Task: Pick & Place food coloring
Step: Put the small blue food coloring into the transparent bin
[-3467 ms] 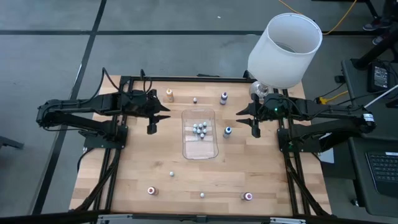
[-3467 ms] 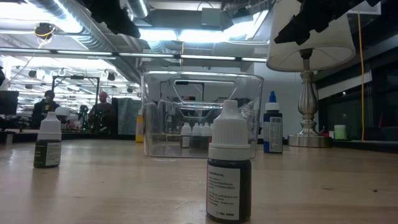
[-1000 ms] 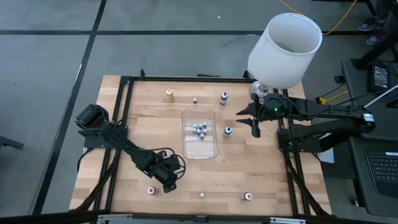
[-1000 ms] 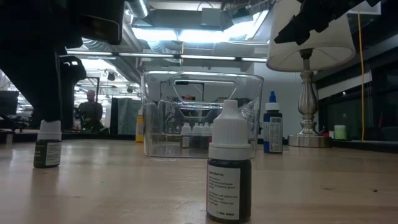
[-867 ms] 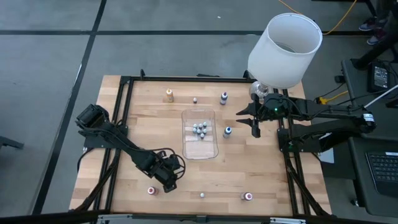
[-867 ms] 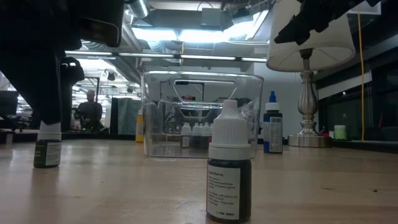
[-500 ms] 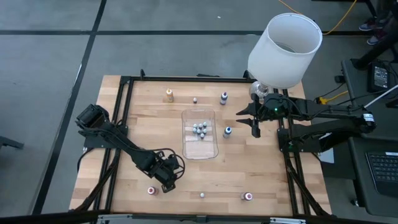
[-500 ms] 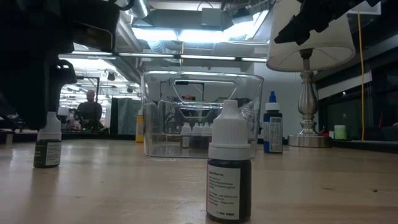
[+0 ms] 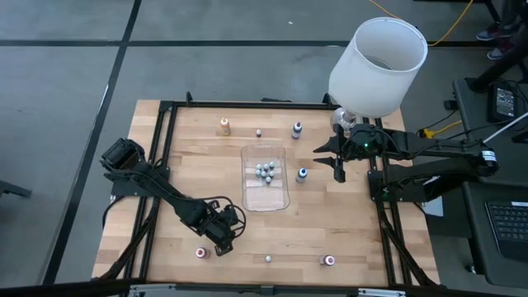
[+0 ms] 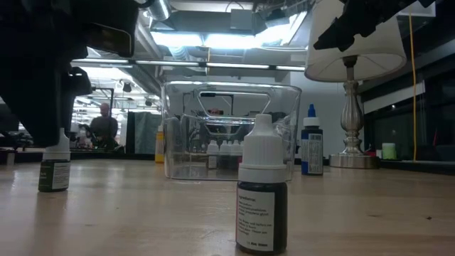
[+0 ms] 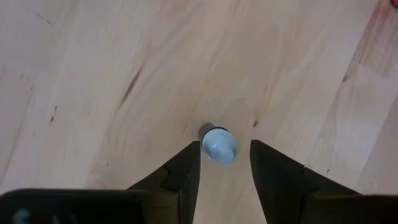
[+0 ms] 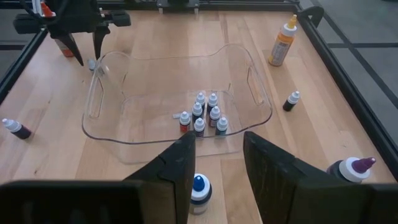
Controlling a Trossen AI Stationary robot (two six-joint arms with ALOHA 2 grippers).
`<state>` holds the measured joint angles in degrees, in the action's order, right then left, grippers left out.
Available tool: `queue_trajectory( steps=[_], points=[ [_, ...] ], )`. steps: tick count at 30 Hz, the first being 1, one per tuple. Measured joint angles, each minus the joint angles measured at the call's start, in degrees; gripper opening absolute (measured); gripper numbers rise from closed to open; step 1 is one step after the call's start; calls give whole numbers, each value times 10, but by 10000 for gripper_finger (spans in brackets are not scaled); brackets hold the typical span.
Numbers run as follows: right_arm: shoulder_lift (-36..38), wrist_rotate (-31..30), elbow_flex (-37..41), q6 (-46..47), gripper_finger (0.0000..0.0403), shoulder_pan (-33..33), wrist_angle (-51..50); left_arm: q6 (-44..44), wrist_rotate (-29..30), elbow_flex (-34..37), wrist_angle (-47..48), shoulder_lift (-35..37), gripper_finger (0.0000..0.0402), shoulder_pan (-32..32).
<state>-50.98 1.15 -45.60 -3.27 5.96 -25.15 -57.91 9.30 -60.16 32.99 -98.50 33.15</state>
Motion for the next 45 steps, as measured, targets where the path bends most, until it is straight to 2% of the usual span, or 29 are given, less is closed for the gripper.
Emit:
queue_trajectory(
  steps=[5,15,32,38,45],
  points=[
    [0,0,0,0,138,0,0,1,2,0,0,0,122,-3],
    [0,0,0,0,138,0,0,2,2,0,0,1,58,-6],
    [0,0,0,-1,138,0,0,-14,-39,-3,-2,2,56,-7],
    [0,0,0,0,138,0,0,31,-39,-80,66,3,55,-19],
    [0,0,0,0,138,0,0,107,-20,-265,235,3,55,-65]
  ],
)
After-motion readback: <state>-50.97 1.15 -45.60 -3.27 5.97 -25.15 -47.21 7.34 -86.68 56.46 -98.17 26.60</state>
